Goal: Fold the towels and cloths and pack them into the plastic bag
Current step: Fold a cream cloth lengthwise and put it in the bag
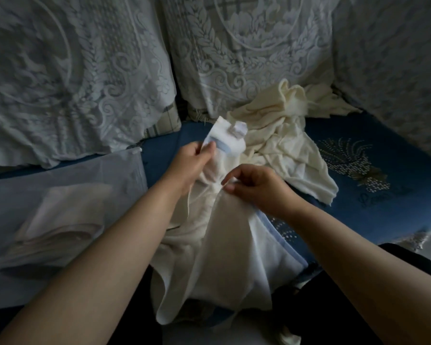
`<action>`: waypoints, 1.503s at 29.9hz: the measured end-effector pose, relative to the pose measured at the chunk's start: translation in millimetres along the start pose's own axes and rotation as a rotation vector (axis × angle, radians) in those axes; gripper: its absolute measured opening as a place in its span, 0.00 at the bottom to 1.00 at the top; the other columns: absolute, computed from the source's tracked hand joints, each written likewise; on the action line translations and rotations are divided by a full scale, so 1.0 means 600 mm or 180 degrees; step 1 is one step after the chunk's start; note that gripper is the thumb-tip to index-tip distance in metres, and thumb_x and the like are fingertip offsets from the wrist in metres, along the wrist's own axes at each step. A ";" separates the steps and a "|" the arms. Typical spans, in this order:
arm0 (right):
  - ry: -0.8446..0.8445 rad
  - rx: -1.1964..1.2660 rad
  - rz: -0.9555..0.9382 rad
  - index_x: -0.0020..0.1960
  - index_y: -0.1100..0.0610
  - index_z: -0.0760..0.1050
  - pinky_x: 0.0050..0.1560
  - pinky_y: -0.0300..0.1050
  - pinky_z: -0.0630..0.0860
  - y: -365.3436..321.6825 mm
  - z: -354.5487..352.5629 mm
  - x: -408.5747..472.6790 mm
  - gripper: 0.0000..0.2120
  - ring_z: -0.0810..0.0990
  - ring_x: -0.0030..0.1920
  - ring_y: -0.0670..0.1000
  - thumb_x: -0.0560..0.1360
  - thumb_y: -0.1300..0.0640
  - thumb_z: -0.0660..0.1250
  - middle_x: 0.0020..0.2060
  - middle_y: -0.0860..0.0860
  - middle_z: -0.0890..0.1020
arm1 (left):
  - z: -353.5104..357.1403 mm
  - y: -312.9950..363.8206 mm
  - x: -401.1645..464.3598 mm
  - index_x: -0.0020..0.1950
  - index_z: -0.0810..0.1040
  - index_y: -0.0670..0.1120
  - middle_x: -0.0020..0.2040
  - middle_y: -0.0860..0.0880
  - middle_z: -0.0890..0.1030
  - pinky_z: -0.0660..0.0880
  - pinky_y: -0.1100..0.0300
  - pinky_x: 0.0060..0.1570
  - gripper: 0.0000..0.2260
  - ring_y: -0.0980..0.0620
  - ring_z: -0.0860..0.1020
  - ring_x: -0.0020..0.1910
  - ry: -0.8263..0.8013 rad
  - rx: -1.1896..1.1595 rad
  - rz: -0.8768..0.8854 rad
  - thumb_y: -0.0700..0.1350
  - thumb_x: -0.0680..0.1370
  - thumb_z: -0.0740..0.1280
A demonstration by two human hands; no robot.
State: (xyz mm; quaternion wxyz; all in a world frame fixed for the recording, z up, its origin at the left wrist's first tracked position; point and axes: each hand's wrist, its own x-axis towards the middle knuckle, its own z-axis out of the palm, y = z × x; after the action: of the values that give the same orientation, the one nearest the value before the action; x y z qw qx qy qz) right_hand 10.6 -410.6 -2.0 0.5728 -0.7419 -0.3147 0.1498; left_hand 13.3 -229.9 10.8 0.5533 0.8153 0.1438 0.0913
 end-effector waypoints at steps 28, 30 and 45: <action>0.1548 -0.0614 -0.0265 0.60 0.50 0.77 0.37 0.28 0.71 -0.153 -0.043 -0.016 0.14 0.75 0.36 0.37 0.75 0.58 0.67 0.38 0.43 0.77 | -0.117 -0.105 -0.137 0.60 0.74 0.48 0.61 0.46 0.77 0.73 0.53 0.56 0.13 0.45 0.76 0.58 -0.0846 0.3404 -0.0446 0.47 0.78 0.59; 0.1736 -0.0779 -0.0259 0.67 0.53 0.72 0.38 0.24 0.68 -0.165 -0.061 -0.012 0.19 0.75 0.40 0.37 0.76 0.59 0.66 0.44 0.44 0.77 | -0.141 -0.134 -0.136 0.65 0.72 0.48 0.64 0.46 0.75 0.73 0.51 0.59 0.16 0.46 0.76 0.59 -0.0929 0.3539 -0.0716 0.46 0.77 0.58; 0.2989 -0.0935 0.0512 0.44 0.69 0.76 0.32 0.44 0.64 -0.127 -0.167 -0.037 0.13 0.69 0.35 0.51 0.75 0.58 0.61 0.33 0.56 0.73 | -0.221 -0.070 -0.200 0.50 0.74 0.48 0.51 0.50 0.75 0.66 0.57 0.37 0.10 0.48 0.75 0.48 -0.0619 0.3976 0.1482 0.35 0.75 0.60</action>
State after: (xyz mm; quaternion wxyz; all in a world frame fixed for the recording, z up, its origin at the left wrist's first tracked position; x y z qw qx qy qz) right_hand 29.8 -489.3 96.7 0.5288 -0.8240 0.0177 -0.2027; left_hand -146.4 -139.6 22.3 -0.0458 0.9965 -0.0604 0.0340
